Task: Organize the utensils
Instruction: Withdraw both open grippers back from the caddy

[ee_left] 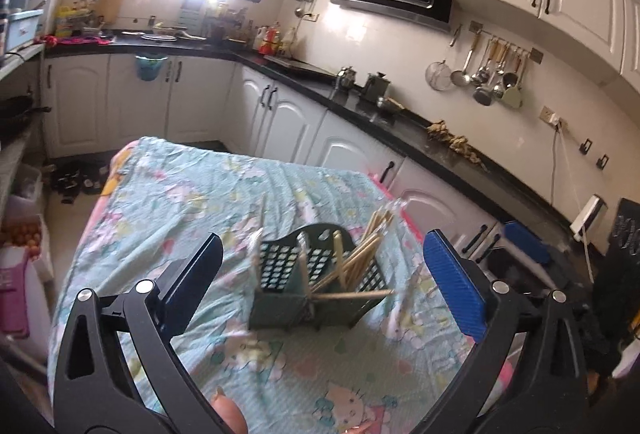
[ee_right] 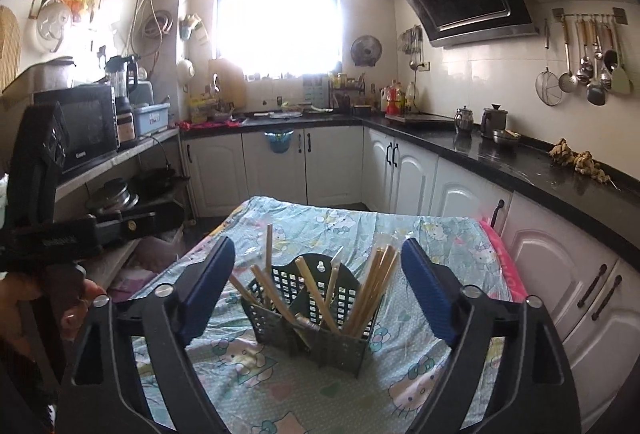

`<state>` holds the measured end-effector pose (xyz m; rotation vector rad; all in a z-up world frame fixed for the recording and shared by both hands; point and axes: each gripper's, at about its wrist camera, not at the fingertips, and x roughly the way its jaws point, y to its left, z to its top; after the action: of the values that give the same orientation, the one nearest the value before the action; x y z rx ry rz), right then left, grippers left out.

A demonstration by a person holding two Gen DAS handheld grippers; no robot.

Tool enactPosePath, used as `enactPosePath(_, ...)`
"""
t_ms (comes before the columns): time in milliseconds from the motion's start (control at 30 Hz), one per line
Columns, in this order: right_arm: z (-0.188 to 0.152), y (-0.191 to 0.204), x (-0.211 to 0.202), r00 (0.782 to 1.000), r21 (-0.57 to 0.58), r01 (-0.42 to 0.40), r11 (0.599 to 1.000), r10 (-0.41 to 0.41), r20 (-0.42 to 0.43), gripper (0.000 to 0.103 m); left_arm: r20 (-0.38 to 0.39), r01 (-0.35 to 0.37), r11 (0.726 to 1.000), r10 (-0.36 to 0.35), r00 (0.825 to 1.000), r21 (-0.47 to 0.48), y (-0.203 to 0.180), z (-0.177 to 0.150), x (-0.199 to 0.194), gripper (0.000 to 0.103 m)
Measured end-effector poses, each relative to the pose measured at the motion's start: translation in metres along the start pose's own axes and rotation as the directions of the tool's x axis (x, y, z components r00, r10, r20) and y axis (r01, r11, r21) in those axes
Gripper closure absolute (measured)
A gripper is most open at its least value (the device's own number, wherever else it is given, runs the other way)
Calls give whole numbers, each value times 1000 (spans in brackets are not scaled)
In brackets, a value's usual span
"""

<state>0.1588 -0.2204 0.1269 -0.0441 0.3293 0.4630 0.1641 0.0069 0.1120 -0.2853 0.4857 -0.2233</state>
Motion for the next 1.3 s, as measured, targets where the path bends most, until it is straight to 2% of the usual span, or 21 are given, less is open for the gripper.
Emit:
enactPosePath(167,-14,7,-20,999,19,31,999,-31,17,10,-1,-43,999,43,999,13,1,-18,-20,11)
enactPosePath(433,-46,18,-45,997,38,74,997,-74,12,7,-17,-89,993,91,996,82,-7,-53,-41,11)
enactPosePath(633,-82,26,-45,993,55,107,993,-103,-62,7,-65,-124,986,132,989,110,-9,-82,-40,11)
enactPosePath(800,-120,31,-36,980,28,159,987,-154,-128,7,-101,-141,985,151,983,102,-7,-113,-33,11)
enactPosePath(1000,-157,37,-37,977,-21,208,978,-209,-51,7,-64,-177,981,182,981,83,-3,-149,-29,11)
enactPosePath(1133,-171,40,-42,976,-31,218,976,-217,30,7,18,-230,966,230,973,116,-3,-164,-28,11)
enactPosePath(1200,-172,40,-43,974,-29,218,975,-216,64,7,67,-237,965,231,971,115,-1,-171,-29,11)
enactPosePath(1300,-174,39,-46,967,-19,230,973,-226,115,6,94,-242,963,232,968,120,2,-178,-28,11)
